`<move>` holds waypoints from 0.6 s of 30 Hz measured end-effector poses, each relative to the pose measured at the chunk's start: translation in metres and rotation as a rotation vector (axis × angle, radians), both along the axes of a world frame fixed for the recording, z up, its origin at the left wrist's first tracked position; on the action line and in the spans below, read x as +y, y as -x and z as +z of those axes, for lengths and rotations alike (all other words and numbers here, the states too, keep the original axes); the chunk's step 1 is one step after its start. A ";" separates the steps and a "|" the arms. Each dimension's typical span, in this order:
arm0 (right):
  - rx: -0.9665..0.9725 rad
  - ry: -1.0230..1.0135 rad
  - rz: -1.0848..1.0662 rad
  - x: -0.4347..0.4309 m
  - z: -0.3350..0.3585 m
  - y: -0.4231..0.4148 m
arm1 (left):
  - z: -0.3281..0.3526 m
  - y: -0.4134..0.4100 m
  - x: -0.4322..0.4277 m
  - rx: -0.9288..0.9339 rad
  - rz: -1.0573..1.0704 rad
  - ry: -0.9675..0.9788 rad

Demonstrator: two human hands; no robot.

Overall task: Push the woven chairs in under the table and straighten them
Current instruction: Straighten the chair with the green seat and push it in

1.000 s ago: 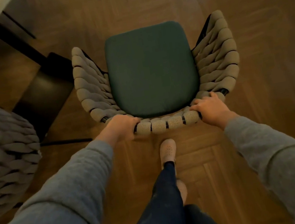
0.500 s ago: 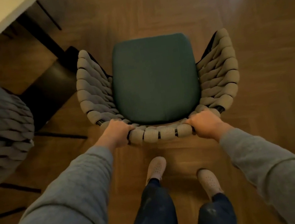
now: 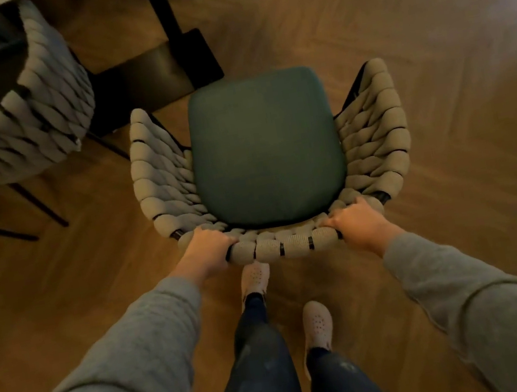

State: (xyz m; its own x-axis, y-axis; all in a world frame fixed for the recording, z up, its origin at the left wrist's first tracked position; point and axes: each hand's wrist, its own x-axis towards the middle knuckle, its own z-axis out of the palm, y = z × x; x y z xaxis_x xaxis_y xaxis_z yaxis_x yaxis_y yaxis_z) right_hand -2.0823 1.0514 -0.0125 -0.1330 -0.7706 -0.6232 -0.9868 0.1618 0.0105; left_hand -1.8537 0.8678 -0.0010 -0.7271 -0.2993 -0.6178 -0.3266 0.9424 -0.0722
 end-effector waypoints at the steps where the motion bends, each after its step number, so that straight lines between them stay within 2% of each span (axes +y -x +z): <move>1: -0.007 0.009 0.009 0.000 0.000 0.003 | 0.000 -0.001 0.004 0.009 0.022 -0.001; 9: 0.007 0.029 0.127 -0.042 -0.006 0.038 | -0.006 0.008 -0.006 0.069 0.168 -0.016; 18: 0.003 0.073 0.179 -0.165 -0.010 0.082 | -0.015 0.036 -0.118 0.128 0.226 -0.024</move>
State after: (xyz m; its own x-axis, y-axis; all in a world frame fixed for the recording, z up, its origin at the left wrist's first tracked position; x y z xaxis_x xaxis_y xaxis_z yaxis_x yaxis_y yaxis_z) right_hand -2.1639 0.8864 -0.0225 0.0079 -0.8253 -0.5647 -0.9998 -0.0154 0.0086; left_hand -1.8902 0.7503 -0.0159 -0.7163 -0.4492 -0.5340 -0.5338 0.8456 0.0046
